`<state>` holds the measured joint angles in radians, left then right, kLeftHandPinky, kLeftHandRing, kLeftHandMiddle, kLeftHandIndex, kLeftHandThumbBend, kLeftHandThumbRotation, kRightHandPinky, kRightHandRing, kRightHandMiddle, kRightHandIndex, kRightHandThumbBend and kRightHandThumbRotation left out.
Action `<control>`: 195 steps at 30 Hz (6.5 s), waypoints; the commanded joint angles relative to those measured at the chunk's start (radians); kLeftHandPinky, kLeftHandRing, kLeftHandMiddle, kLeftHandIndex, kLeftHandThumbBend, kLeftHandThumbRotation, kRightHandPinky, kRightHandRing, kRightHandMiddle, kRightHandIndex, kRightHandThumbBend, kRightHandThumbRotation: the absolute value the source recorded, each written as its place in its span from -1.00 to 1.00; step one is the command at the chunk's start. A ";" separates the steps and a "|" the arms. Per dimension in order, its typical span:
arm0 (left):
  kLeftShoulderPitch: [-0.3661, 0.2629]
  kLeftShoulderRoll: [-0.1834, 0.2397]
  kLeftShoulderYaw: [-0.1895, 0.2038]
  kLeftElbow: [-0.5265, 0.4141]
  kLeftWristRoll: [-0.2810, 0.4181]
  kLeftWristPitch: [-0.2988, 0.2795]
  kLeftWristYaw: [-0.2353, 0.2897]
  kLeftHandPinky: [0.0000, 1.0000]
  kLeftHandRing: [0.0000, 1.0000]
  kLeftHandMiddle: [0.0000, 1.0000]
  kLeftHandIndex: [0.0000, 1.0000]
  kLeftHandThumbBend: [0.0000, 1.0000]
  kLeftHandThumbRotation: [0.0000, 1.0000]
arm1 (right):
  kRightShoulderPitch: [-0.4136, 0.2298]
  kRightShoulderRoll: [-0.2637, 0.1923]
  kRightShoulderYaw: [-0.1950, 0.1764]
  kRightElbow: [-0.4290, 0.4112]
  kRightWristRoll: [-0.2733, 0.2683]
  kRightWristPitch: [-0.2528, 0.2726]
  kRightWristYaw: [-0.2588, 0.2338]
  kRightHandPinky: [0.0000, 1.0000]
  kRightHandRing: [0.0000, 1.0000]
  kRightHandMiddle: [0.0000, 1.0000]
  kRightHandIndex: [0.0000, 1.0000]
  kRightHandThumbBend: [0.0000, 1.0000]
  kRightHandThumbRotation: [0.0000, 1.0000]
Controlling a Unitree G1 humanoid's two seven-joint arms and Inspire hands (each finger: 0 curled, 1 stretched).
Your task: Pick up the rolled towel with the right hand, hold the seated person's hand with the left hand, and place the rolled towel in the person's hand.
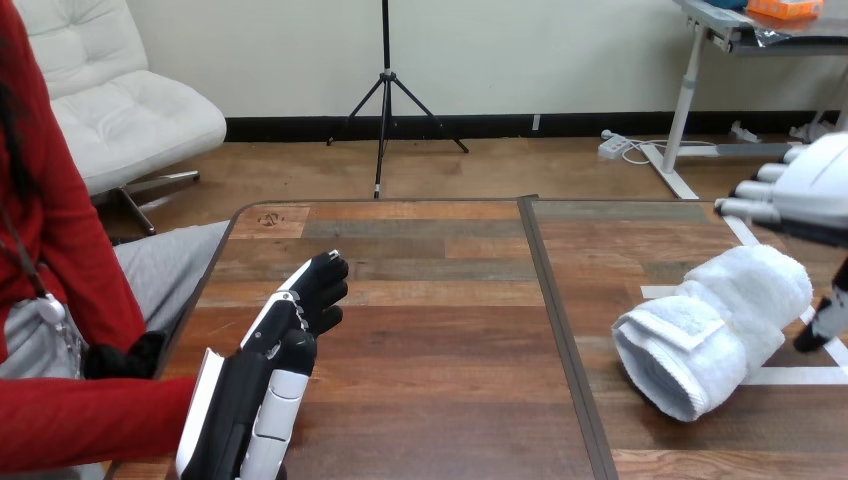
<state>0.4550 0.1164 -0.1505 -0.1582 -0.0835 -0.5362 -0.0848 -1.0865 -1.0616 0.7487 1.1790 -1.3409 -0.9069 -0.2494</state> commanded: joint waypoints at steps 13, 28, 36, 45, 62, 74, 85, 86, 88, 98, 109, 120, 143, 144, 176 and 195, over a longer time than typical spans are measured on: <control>-0.054 -0.044 0.002 -0.011 -0.007 -0.017 0.004 0.72 0.77 0.76 0.73 0.50 0.95 | -0.015 0.026 0.045 -0.013 0.013 -0.006 -0.102 0.97 1.00 1.00 1.00 1.00 0.21; -0.052 -0.036 0.011 -0.016 -0.014 -0.022 -0.002 0.67 0.75 0.75 0.72 0.44 0.95 | 0.032 0.070 0.048 0.014 0.046 0.008 -0.156 0.88 0.99 1.00 1.00 1.00 0.14; -0.046 -0.036 0.016 -0.023 -0.011 -0.019 0.003 0.65 0.74 0.74 0.71 0.45 0.96 | 0.062 0.100 0.031 0.030 0.089 0.015 -0.189 0.76 0.91 0.97 1.00 1.00 0.16; -0.045 -0.030 0.023 -0.024 -0.014 -0.017 0.001 0.62 0.73 0.74 0.70 0.53 0.91 | 0.070 0.131 0.030 0.032 0.132 0.040 -0.154 0.83 0.96 0.99 1.00 1.00 0.31; -0.042 -0.023 0.029 -0.030 -0.023 -0.016 -0.007 0.59 0.72 0.72 0.69 0.55 0.88 | 0.078 0.175 0.039 0.020 0.147 0.073 -0.115 0.85 0.98 1.00 1.00 1.00 0.31; -0.041 -0.025 0.031 -0.034 -0.012 -0.016 0.002 0.54 0.70 0.71 0.68 0.57 0.88 | 0.093 0.220 0.043 0.027 0.156 0.084 -0.084 0.81 0.94 0.99 1.00 1.00 0.35; -0.036 -0.021 0.034 -0.038 -0.017 -0.021 -0.002 0.52 0.70 0.71 0.68 0.58 0.89 | 0.105 0.260 0.053 0.038 0.169 0.111 0.000 0.88 0.96 1.00 1.00 1.00 0.21; -0.036 -0.021 0.034 -0.038 -0.017 -0.023 -0.002 0.52 0.70 0.70 0.68 0.58 0.89 | 0.106 0.261 0.055 0.038 0.168 0.113 0.003 0.88 0.96 1.00 1.00 1.00 0.21; -0.034 -0.020 0.034 -0.040 -0.022 -0.024 -0.005 0.51 0.69 0.70 0.68 0.57 0.89 | 0.106 0.267 0.068 0.036 0.152 0.128 0.008 0.89 0.97 1.00 1.00 1.00 0.20; -0.023 -0.012 0.041 -0.054 -0.030 -0.018 -0.009 0.51 0.69 0.71 0.68 0.53 0.94 | 0.109 0.287 0.125 0.059 0.105 0.170 -0.009 0.92 0.98 1.00 1.00 1.00 0.15; -0.016 -0.014 0.055 -0.050 -0.036 -0.030 -0.010 0.52 0.72 0.72 0.69 0.53 0.96 | 0.107 0.290 0.169 0.072 0.086 0.198 -0.039 0.89 0.97 1.00 1.00 1.00 0.16; -0.011 -0.020 0.061 -0.047 -0.045 -0.037 -0.015 0.50 0.70 0.70 0.67 0.54 0.93 | 0.094 0.290 0.209 0.080 0.058 0.222 -0.051 0.87 0.97 1.00 1.00 1.00 0.16; -0.011 -0.016 0.071 -0.046 -0.056 -0.041 -0.029 0.55 0.74 0.72 0.69 0.51 0.94 | 0.074 0.285 0.243 0.089 0.035 0.239 -0.053 0.84 0.94 0.97 1.00 1.00 0.14; -0.011 -0.018 0.072 -0.043 -0.052 -0.044 -0.027 0.55 0.73 0.72 0.69 0.51 0.94 | 0.072 0.285 0.251 0.088 0.026 0.244 -0.058 0.83 0.93 0.96 1.00 1.00 0.14; -0.009 -0.020 0.086 -0.050 -0.020 -0.043 0.004 0.51 0.69 0.69 0.67 0.54 1.00 | 0.107 0.304 0.271 0.101 0.013 0.355 -0.159 -0.77 -0.68 -0.59 -0.57 0.09 -1.00; -0.014 -0.022 0.084 -0.052 -0.030 -0.032 0.000 0.53 0.71 0.70 0.66 0.54 1.00 | 0.101 0.315 0.225 0.098 0.074 0.359 -0.109 -0.79 -0.69 -0.59 -0.53 0.13 -1.00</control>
<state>0.4722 0.1214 -0.0715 -0.1597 -0.1093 -0.5615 -0.0857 -0.9579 -0.7800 1.0177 1.2797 -1.3201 -0.5537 -0.3720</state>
